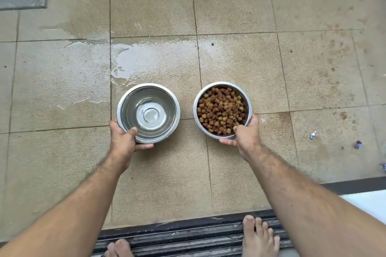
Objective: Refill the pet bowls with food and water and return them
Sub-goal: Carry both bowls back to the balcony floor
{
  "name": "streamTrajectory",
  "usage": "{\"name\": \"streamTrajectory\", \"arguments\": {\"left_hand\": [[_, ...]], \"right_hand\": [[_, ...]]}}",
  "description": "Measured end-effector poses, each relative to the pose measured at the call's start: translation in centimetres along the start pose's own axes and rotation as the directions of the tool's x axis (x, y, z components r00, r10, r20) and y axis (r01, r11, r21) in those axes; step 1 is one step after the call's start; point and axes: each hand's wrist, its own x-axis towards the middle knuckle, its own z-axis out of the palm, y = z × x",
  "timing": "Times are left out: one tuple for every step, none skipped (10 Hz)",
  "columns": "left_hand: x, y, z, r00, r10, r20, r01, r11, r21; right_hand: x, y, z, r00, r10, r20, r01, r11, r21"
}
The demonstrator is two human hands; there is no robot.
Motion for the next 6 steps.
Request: {"name": "streamTrajectory", "arguments": {"left_hand": [[0.2, -0.4, 0.0, 1.0, -0.017, -0.004, 0.017, 1.0, 0.014], [0.4, -0.5, 0.0, 0.999, -0.046, 0.005, 0.045, 0.998, 0.051], [0.2, 0.1, -0.1, 0.995, -0.095, 0.028, 0.093, 0.994, 0.051], [-0.9, 1.1, -0.1, 0.983, -0.182, 0.012, 0.181, 0.981, 0.072], [-2.6, 2.4, 0.1, 0.963, -0.244, -0.111, 0.257, 0.959, 0.118], [-6.0, 3.8, 0.1, 0.964, -0.11, -0.241, 0.196, 0.908, 0.371]], "right_hand": [[0.1, 0.0, -0.1, 1.0, -0.005, 0.001, 0.005, 0.998, -0.055], [0.1, -0.1, -0.3, 0.998, -0.03, -0.046, 0.017, 0.966, -0.258], [0.1, -0.2, -0.8, 0.993, -0.096, -0.068, 0.053, 0.88, -0.472], [-1.1, -0.8, -0.9, 0.983, -0.164, -0.085, 0.09, 0.827, -0.555], [-3.1, -2.1, -1.1, 0.963, -0.268, 0.029, 0.202, 0.646, -0.737], [-6.4, -3.7, -1.3, 0.905, -0.33, 0.267, 0.359, 0.26, -0.896]]}}
